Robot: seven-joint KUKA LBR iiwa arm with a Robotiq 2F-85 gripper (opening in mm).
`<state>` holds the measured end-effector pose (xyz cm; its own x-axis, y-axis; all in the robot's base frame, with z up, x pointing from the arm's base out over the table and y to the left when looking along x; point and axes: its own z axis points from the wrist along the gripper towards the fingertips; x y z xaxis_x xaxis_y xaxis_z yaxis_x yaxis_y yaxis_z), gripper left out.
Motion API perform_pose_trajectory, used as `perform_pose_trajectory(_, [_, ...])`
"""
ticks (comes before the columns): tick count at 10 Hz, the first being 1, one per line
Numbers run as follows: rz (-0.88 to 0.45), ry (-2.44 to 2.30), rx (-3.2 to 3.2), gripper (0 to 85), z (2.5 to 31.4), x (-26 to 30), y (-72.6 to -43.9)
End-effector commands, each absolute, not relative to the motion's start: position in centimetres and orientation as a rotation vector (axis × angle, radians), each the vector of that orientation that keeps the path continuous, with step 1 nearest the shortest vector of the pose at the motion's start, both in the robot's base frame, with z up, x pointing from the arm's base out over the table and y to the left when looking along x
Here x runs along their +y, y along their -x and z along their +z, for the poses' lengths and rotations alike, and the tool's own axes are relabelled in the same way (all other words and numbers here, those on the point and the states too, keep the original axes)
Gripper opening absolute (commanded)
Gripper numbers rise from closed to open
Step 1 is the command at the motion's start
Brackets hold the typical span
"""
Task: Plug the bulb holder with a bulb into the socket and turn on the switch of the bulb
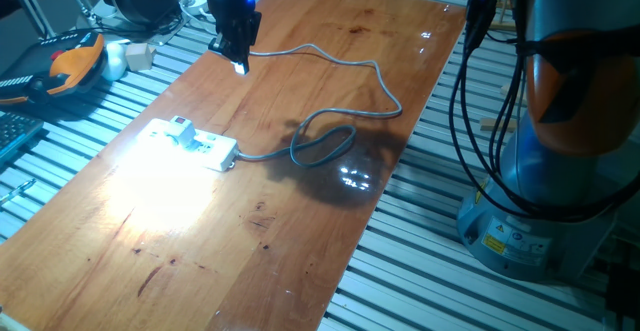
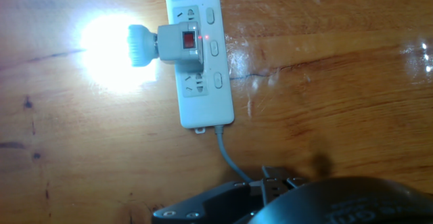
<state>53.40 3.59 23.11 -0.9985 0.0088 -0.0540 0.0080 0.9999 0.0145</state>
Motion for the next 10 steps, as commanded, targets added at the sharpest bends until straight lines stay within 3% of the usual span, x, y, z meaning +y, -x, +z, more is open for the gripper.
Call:
perform_pose_trajectory(1, [0.022, -0.014, 3.087, 0.0, 23.08, 3.58, -53.40])
perform_pose_trajectory(10, [0.030, -0.035, 3.081, 0.0, 22.29, 3.86, -53.11])
